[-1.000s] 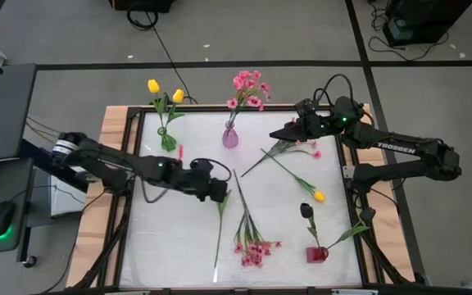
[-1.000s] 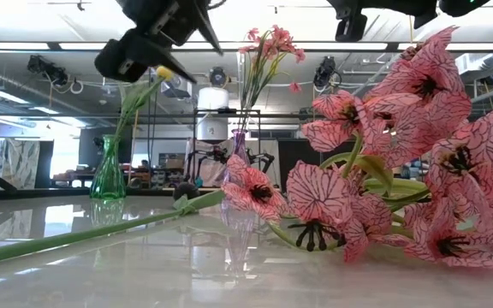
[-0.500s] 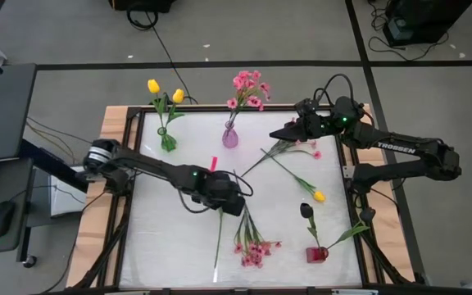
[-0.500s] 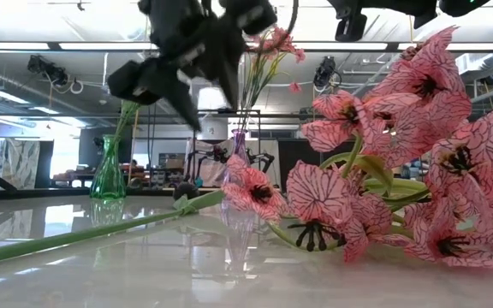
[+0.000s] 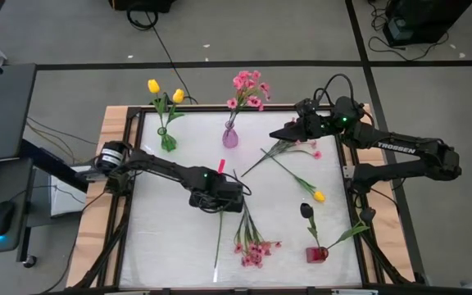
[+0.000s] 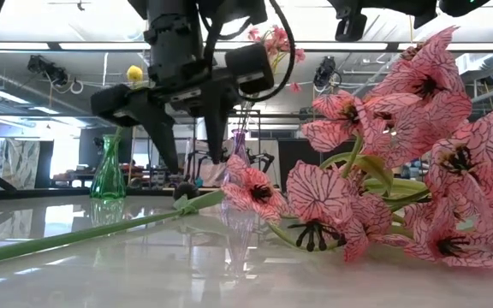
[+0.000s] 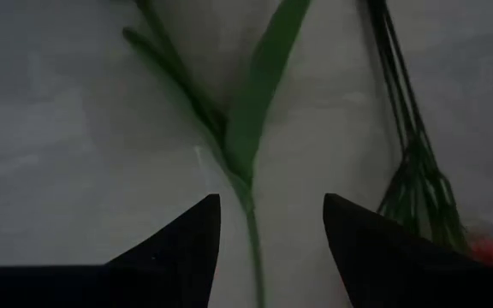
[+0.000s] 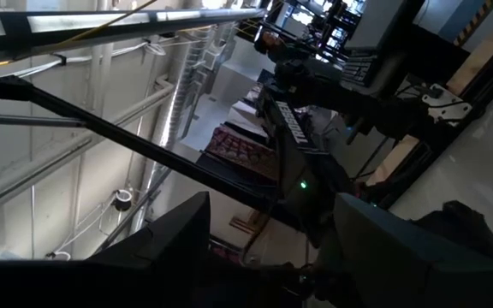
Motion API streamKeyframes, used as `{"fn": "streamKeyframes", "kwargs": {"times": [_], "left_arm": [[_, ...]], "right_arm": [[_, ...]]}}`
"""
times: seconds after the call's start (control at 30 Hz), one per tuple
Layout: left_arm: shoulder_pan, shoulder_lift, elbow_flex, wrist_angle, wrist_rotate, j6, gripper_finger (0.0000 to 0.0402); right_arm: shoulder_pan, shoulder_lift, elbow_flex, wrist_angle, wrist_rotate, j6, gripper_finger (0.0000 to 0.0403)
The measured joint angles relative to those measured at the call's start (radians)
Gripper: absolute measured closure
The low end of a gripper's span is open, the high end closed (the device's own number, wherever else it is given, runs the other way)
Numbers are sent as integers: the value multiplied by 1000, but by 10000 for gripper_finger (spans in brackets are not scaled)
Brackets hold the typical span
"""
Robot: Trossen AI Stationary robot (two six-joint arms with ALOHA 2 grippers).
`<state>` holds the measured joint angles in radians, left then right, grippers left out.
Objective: Sort flowers into vase by color
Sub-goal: Put the black flower into the red vase
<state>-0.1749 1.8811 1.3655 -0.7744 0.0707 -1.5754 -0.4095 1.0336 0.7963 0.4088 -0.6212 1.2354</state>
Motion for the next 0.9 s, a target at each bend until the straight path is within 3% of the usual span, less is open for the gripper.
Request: {"fn": "streamKeyframes", "kwargs": {"times": [0.9], "left_arm": [[16,86,-2,-1,9,-128,189]], "right_arm": [[0,0,0,-1,0,0,145]]}}
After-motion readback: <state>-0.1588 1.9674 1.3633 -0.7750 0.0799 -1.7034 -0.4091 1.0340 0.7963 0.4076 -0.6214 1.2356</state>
